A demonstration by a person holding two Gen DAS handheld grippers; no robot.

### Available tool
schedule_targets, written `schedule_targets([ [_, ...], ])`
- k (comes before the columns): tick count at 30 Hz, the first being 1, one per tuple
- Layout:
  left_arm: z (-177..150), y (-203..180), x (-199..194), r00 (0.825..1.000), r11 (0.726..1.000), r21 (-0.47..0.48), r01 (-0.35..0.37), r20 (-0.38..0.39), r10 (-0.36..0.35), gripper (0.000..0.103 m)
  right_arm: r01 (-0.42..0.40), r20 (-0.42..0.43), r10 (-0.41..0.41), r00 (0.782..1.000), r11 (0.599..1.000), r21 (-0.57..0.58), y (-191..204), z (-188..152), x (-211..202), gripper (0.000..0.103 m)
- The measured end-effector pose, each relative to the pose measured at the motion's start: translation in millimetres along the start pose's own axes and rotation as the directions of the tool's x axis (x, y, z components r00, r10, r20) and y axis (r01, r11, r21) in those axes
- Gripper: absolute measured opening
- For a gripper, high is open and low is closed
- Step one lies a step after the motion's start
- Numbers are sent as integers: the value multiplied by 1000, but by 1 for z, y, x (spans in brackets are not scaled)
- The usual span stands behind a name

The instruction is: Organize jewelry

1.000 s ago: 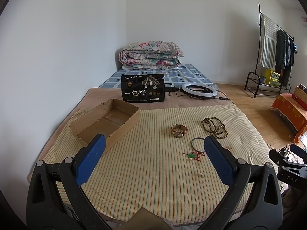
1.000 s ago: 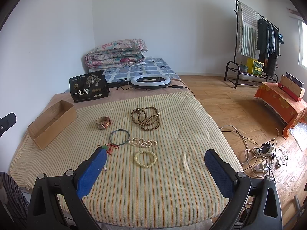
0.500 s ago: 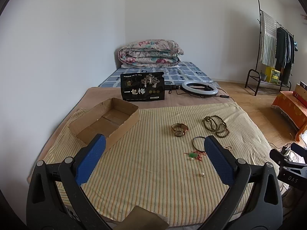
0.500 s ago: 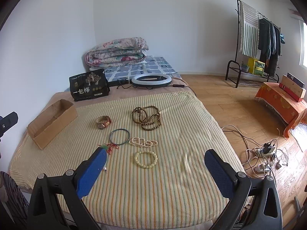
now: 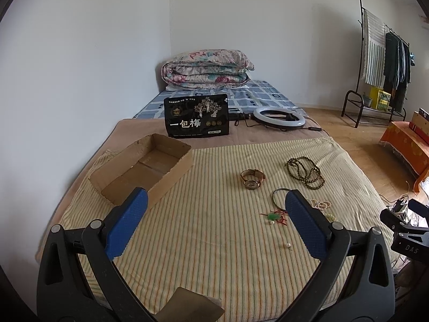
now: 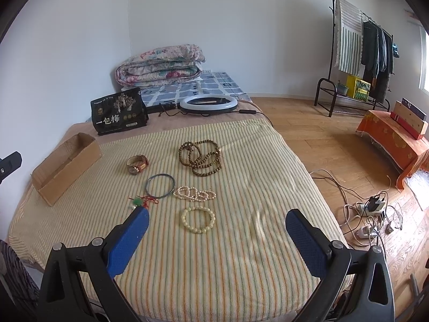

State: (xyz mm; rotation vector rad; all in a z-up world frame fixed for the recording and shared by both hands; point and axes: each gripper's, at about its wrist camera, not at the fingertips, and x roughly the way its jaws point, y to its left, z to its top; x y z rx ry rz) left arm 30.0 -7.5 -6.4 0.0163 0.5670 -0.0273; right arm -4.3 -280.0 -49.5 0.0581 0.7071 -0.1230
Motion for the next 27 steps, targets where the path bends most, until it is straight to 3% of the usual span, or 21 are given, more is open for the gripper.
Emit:
schedule_targets([
  [6, 2, 3, 25, 998, 999, 35, 32, -46, -31, 103, -20, -18, 19, 1000, 998, -58, -2, -1, 18, 103],
  [13, 1, 8, 57, 994, 997, 44, 61, -97, -57, 100, -115, -85, 108, 991, 990, -83, 1, -4, 47, 101],
  [17, -2, 5, 72, 989, 993, 66, 93, -122, -84, 99, -132, -118, 118, 986, 984, -117, 7, -4, 64, 99],
  [20, -4, 1, 85, 983, 989, 83, 123, -149, -109, 87, -162, -147, 143, 979, 979, -127, 9, -7, 78, 98],
  [27, -8, -16, 116, 969, 975, 124, 183, -192, -157, 86, -160, -247, 128, 961, 981, -114, 9, -17, 115, 86],
])
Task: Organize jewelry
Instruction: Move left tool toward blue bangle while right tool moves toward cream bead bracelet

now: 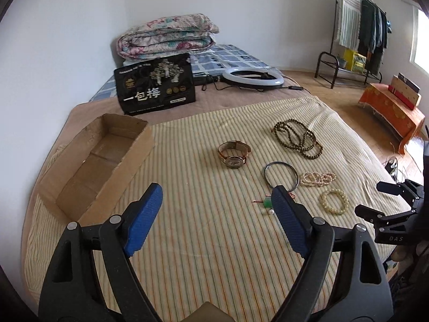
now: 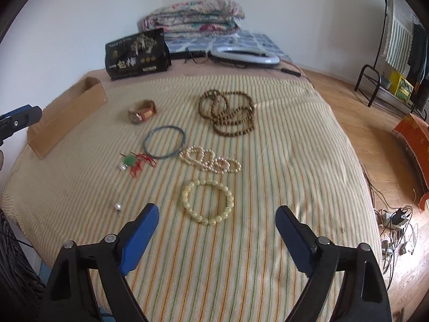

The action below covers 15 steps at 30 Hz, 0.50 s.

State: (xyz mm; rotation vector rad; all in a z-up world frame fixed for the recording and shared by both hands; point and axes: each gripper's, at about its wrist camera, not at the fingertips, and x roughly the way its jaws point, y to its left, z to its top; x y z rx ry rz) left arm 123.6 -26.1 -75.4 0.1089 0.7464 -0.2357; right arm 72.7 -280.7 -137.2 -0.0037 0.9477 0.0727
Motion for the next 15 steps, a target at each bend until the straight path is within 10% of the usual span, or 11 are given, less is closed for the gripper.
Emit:
schedule_targets([
  [15, 16, -41, 87, 980, 987, 64, 145, -146, -134, 81, -29, -72, 34, 997, 998, 63, -6, 5, 34, 85],
])
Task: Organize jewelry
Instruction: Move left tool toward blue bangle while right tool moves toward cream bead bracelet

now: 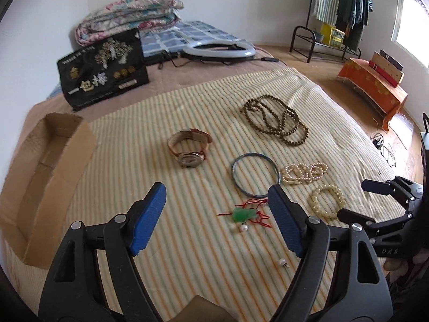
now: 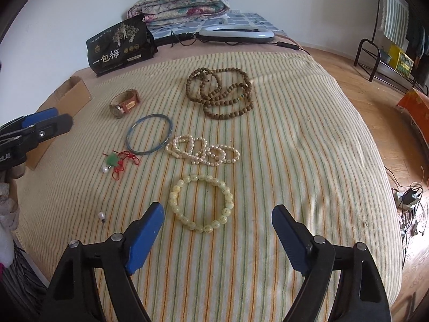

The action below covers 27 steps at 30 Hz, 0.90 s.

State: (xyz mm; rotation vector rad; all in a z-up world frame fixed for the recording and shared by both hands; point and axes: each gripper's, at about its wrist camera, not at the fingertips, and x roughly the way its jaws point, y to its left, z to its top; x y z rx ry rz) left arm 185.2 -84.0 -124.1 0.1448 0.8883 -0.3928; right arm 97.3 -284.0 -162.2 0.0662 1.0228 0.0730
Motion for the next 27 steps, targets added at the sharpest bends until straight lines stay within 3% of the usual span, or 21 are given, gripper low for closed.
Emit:
schedule_targets([
  [10, 11, -9, 43, 992, 996, -39, 83, -97, -86, 81, -1, -10, 1, 1000, 1000, -8, 6, 1, 7, 85],
  [20, 13, -26, 77, 963, 981, 3, 193, -191, -189, 83, 15, -9, -15, 1000, 1000, -15, 8, 2, 8, 85],
  [27, 9, -38, 92, 965, 982, 99, 161, -223, -135, 83, 19, -8, -19, 1000, 1000, 6, 3, 4, 8, 85],
])
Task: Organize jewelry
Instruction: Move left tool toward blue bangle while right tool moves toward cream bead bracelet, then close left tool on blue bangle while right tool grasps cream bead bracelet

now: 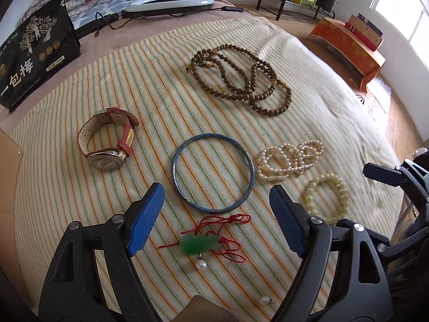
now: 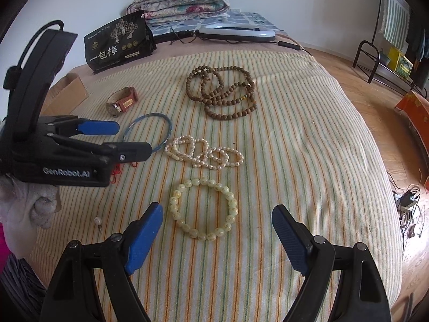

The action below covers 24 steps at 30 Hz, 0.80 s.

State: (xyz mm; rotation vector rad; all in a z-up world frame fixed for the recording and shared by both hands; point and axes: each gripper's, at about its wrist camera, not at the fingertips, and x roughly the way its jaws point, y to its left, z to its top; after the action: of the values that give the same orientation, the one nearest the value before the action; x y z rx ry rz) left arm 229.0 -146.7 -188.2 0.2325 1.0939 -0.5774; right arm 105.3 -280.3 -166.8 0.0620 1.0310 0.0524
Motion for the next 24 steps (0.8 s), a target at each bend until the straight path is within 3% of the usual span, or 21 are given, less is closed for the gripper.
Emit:
schedule_targets([
  [15, 6, -2, 18, 998, 997, 50, -58, 9, 57, 88, -12, -43, 11, 999, 1000, -26, 5, -1, 16, 85],
  [21, 6, 2, 18, 998, 998, 37, -53, 29, 52, 88, 5, -35, -3, 999, 999, 43, -8, 2, 17, 85],
  [24, 5, 0, 18, 996, 996, 45, -80, 44, 78, 81, 20, -53, -16, 998, 998, 67, -13, 2, 20, 74],
])
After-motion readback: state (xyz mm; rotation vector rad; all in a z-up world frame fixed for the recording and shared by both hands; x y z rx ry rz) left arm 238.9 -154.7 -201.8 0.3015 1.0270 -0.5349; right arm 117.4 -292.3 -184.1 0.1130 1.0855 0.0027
